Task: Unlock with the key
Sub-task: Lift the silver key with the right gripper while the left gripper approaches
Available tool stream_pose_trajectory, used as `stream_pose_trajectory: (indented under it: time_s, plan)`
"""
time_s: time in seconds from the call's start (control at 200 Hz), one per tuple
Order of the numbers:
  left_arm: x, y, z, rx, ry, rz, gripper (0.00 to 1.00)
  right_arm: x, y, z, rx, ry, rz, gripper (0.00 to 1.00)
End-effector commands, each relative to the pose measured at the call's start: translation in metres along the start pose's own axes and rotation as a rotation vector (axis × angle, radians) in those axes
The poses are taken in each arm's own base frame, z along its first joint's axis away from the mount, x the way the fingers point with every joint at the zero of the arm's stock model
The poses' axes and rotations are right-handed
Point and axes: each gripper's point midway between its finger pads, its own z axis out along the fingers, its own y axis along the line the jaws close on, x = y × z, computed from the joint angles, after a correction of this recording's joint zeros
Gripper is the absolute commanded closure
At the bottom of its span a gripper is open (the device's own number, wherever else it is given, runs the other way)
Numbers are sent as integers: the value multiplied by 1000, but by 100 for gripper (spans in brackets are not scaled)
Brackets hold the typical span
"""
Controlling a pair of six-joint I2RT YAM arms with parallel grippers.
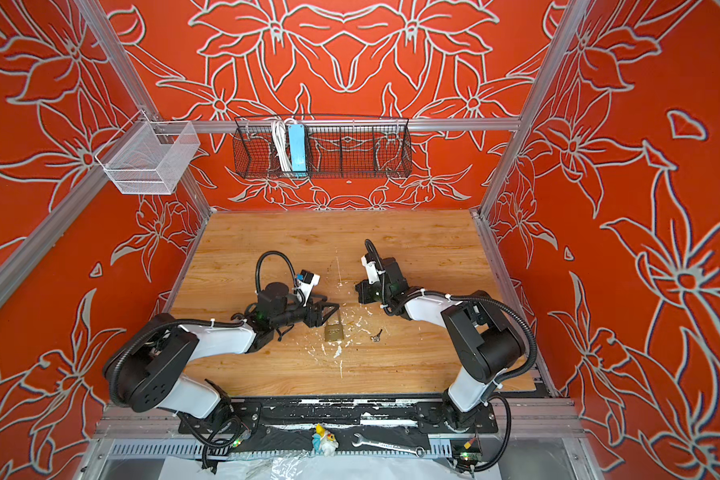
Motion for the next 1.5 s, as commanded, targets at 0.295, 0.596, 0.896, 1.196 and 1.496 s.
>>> stream_pose_trajectory:
  time_s: [0.295,0.596,0.896,1.196,1.496]
  plan:
    - [-45,-8,29,30,15,-416,29,-16,19,-9,-96,-90,-18,100]
    - [-47,15,48,-8,-52,-1105,23,-21,14,-29,-50,-160,-38,100]
    - [-73,22,101,341,-180,-1222,14,-24,16,-26,-53,-157,-79,100]
    - [-71,20,99,259,-201,-1225,13,-24,13,-26,-36,-166,-81,100]
    - [-70,-6,99,276,-135,-1241,24,-28,12,-31,-23,-204,-89,100]
